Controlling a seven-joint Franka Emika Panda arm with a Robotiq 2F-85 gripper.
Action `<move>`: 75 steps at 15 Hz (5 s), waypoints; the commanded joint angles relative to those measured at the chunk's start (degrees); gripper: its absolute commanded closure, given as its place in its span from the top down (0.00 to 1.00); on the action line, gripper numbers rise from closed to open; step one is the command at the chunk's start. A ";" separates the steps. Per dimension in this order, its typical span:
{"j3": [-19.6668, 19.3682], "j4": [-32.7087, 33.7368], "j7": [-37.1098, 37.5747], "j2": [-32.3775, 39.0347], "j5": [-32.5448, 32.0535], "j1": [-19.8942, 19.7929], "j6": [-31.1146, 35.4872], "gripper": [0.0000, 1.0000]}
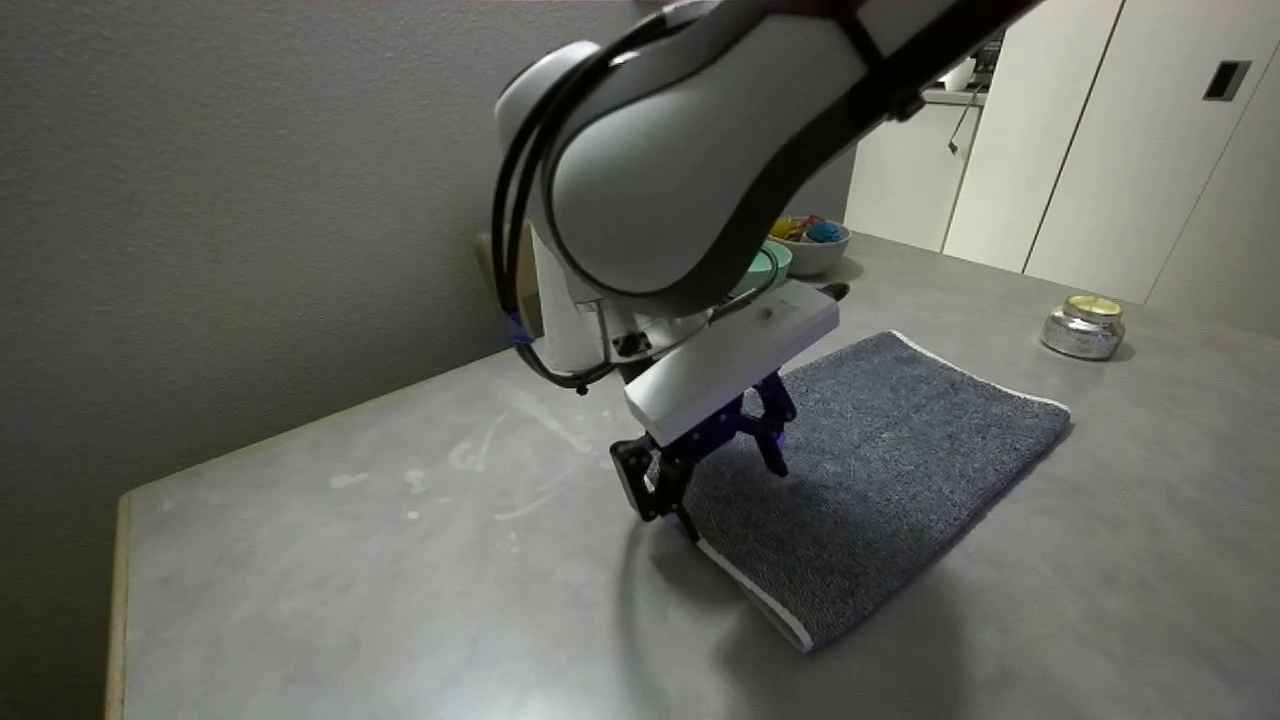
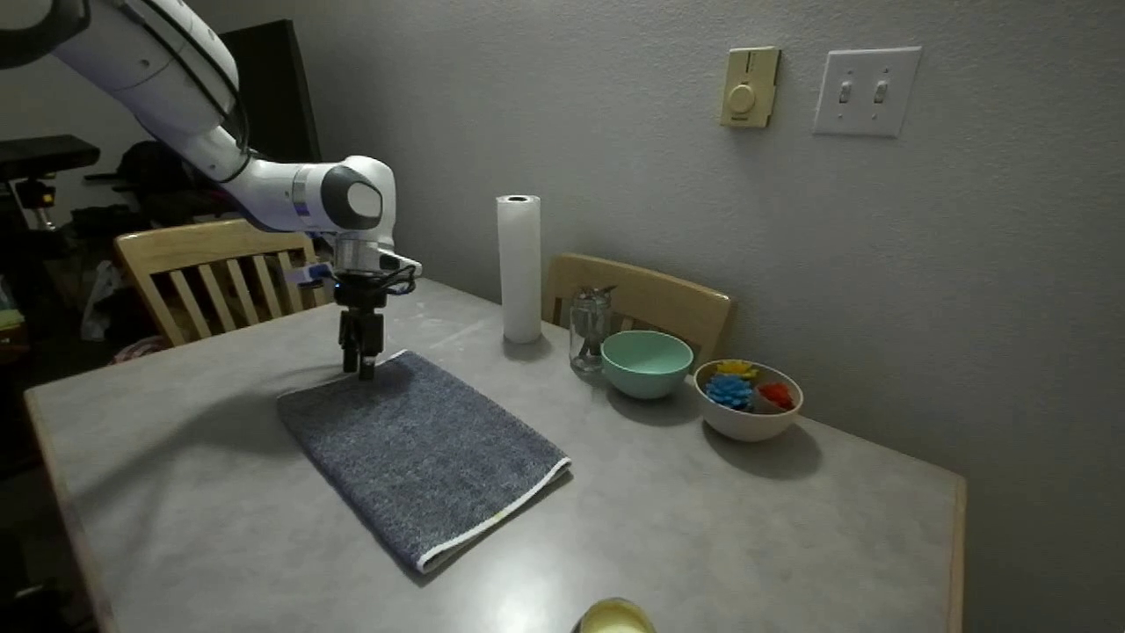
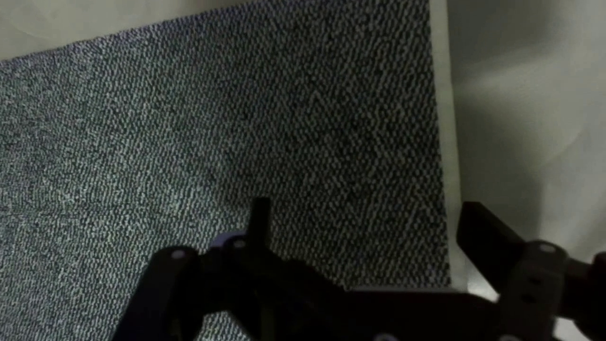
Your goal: Fold the grey towel
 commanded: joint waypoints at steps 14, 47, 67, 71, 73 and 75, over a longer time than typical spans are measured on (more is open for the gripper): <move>-0.36 -2.13 3.90 -0.16 0.93 0.35 2.39 1.00; 6.14 -4.76 -24.12 -5.25 1.77 -3.16 8.49 0.02; 7.94 -6.44 -36.02 -14.00 0.86 -4.10 1.00 0.02; 8.38 -10.32 -35.44 -17.70 2.99 -5.56 2.32 0.02; 8.38 -12.53 -34.76 -19.97 4.00 -6.27 2.98 0.02; 8.26 -15.15 -34.85 -22.44 4.42 -7.01 3.44 0.02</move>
